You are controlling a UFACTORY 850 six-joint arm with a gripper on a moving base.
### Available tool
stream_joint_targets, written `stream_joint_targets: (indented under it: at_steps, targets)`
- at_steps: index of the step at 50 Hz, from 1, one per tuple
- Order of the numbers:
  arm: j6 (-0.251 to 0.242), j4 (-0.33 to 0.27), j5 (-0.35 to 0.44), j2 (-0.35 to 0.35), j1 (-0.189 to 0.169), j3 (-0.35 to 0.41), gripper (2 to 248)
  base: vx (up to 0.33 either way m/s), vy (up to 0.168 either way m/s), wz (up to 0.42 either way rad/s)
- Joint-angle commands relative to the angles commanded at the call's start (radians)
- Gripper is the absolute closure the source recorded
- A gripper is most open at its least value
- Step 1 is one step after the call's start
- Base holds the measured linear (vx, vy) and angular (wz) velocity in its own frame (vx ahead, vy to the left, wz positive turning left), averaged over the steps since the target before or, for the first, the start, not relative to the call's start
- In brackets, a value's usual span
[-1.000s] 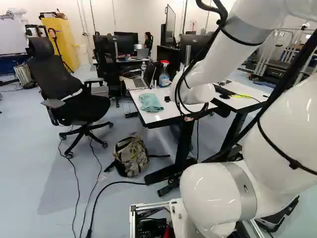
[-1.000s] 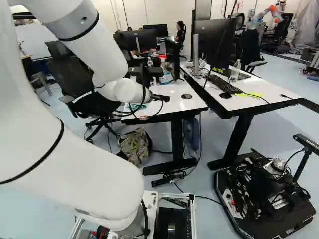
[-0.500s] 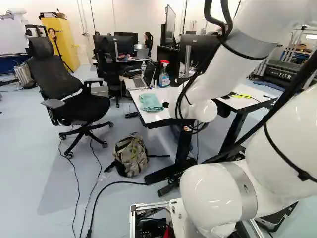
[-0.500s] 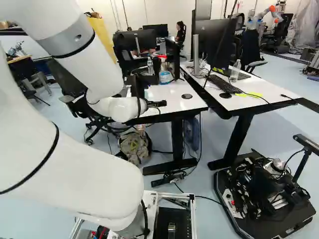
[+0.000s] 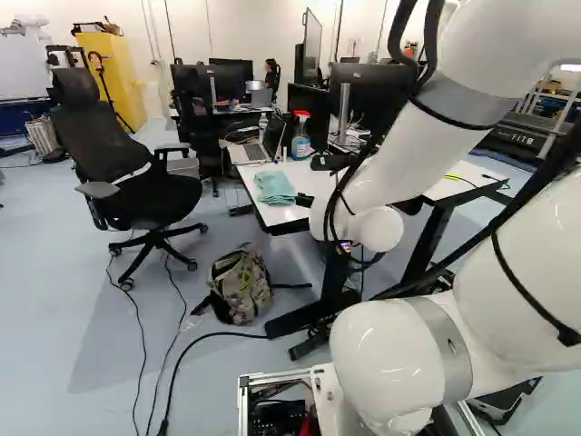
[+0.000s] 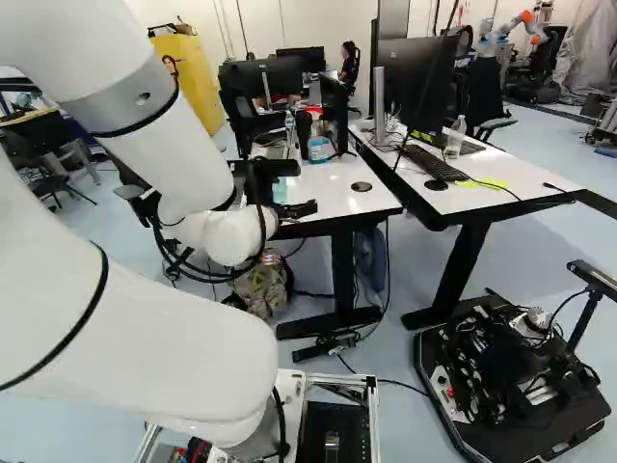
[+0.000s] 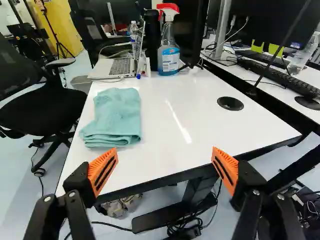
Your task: Clean the table with the green towel
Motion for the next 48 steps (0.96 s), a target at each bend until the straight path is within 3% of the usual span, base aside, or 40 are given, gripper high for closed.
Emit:
stream_joint_targets:
  at_steps: [23, 48]
  targets:
    - [0.0, -0.008, 0.068, 0.015, 0.009, 0.047, 3, 0.0, 0.0, 0.0]
    - [0.0, -0.009, 0.08, 0.017, 0.011, 0.055, 3, 0.0, 0.0, 0.0]
